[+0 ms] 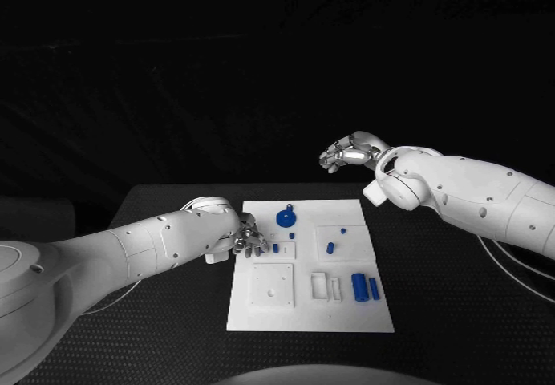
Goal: Assemble the parts on the task board
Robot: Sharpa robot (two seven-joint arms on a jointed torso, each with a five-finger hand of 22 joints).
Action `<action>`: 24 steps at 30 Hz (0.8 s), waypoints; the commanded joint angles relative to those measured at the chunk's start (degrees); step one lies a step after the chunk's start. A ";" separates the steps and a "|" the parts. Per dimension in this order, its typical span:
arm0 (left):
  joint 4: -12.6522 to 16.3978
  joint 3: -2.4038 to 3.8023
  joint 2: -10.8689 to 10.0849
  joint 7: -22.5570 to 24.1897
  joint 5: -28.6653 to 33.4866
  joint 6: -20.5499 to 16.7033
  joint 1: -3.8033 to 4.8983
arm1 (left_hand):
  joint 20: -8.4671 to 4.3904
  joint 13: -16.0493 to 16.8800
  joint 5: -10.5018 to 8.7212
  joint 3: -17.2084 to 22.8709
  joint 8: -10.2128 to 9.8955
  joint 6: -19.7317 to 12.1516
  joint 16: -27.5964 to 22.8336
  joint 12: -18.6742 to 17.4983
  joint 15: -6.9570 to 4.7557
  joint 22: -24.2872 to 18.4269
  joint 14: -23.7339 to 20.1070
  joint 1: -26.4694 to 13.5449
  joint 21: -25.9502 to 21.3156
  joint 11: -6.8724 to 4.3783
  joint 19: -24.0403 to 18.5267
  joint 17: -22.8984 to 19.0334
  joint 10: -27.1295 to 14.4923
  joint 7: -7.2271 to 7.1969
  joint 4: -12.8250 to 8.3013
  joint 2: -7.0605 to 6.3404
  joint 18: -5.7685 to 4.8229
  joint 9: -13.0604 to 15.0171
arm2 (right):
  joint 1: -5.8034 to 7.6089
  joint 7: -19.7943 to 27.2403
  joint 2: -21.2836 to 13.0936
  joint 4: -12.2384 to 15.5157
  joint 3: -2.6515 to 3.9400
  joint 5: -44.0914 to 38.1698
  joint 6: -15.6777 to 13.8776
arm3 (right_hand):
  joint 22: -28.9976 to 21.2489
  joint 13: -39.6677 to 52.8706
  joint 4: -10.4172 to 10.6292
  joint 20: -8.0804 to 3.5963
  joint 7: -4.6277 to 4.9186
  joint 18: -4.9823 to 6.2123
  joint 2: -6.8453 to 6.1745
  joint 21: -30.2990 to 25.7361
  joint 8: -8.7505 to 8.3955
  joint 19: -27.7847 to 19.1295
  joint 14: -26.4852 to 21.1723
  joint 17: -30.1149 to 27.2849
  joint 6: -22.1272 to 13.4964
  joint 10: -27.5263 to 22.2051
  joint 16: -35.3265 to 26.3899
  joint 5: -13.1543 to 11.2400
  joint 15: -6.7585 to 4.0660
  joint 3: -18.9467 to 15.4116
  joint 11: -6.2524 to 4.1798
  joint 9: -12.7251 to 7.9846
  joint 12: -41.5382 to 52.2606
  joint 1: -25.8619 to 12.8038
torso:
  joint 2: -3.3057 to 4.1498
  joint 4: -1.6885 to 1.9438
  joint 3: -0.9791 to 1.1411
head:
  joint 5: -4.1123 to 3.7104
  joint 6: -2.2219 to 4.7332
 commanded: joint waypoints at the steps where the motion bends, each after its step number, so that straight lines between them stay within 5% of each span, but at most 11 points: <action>1: 0.19 -0.27 0.45 0.21 0.10 0.75 -0.80 | -4.80 -0.11 -0.31 0.08 -0.43 0.09 -0.32 0.29 0.10 0.80 0.40 0.04 0.28 0.14 0.40 0.10 -0.42 0.33 -0.66 0.47 -0.55 -4.51 | -0.01 0.33 0.01 0.09 0.03 0.03 0.62 | 1.23 -0.06 -0.07 -0.14 -0.06 -0.60 0.01 -0.27 0.28 0.37 -0.19 -0.08 -0.28 0.39 0.28 0.27 0.23 -0.22 0.16 -0.07 0.14 0.47 | 0.01 -0.04 0.01 | -0.05 -0.04; 7: 0.48 -0.27 0.01 0.62 0.11 0.08 -0.80 | -4.95 -0.32 1.05 2.45 -0.65 0.36 -0.45 0.54 0.06 0.82 0.59 2.81 0.40 0.10 0.69 0.29 -0.42 0.29 -4.90 1.48 -0.58 -4.04 | -0.01 0.30 -0.06 0.10 0.03 0.04 0.75 | 1.23 -0.08 -0.07 -0.15 -0.06 -0.60 0.02 -0.28 0.29 0.38 -0.19 -0.09 -0.28 0.40 0.29 0.28 0.23 -0.22 0.15 -0.08 0.14 0.47 | -0.03 -0.04 0.05 | -0.12 -0.17; 8: 0.71 -0.27 -0.14 0.72 0.11 -0.13 -0.80 | -4.98 -0.39 -3.14 5.14 -0.58 0.60 -0.53 0.59 0.09 0.70 0.64 4.83 0.34 0.05 0.90 0.32 -0.33 0.23 -5.57 0.91 -0.59 -3.83 | -0.01 0.30 -0.07 0.11 0.03 0.04 0.77 | 1.23 -0.09 -0.07 -0.15 -0.06 -0.60 0.02 -0.29 0.29 0.39 -0.19 -0.09 -0.28 0.40 0.29 0.28 0.23 -0.22 0.15 -0.08 0.15 0.47 | -0.04 -0.01 0.05 | -0.17 -0.20; 9: 0.93 -0.27 -0.28 0.82 0.11 -0.54 -0.80 | -4.82 -0.57 -4.96 8.20 -0.74 0.68 -0.65 0.59 0.16 0.54 0.81 5.63 0.25 0.12 1.21 0.33 -0.26 0.30 -4.50 -0.20 -0.86 -3.72 | -0.01 0.32 -0.05 0.09 0.03 0.04 0.78 | 1.23 -0.09 -0.07 -0.15 -0.06 -0.60 0.02 -0.29 0.29 0.39 -0.19 -0.09 -0.28 0.40 0.29 0.28 0.23 -0.22 0.15 -0.09 0.15 0.47 | -0.04 0.00 0.04 | -0.18 -0.22; 14: 1.65 -0.27 -0.57 1.01 0.14 -1.53 -0.79 | -4.98 -0.82 -3.99 13.16 -0.64 1.36 -0.58 0.90 0.00 0.71 1.32 8.81 0.58 0.03 1.79 0.55 0.16 0.22 -6.19 -0.10 -0.95 -3.09 | -0.01 0.31 -0.06 0.11 0.03 0.05 0.81 | 1.24 -0.11 -0.07 -0.15 -0.06 -0.60 0.01 -0.30 0.30 0.40 -0.19 -0.10 -0.27 0.40 0.29 0.29 0.23 -0.23 0.15 -0.09 0.15 0.46 | -0.04 0.05 0.01 | -0.20 -0.23; 24: 3.08 -0.22 -1.71 0.78 0.65 -3.74 -0.78 | -4.99 -1.00 -4.22 14.22 -0.30 2.15 -0.54 1.02 -0.08 0.80 1.63 8.79 0.84 -0.08 2.16 0.66 0.47 0.08 -6.17 0.22 -1.11 -2.56 | -0.01 0.31 -0.10 0.12 0.03 0.05 0.91 | 1.24 -0.15 -0.06 -0.15 -0.07 -0.60 0.01 -0.33 0.31 0.42 -0.19 -0.11 -0.28 0.42 0.30 0.33 0.23 -0.23 0.15 -0.11 0.16 0.45 | -0.04 0.07 -0.03 | -0.04 -0.14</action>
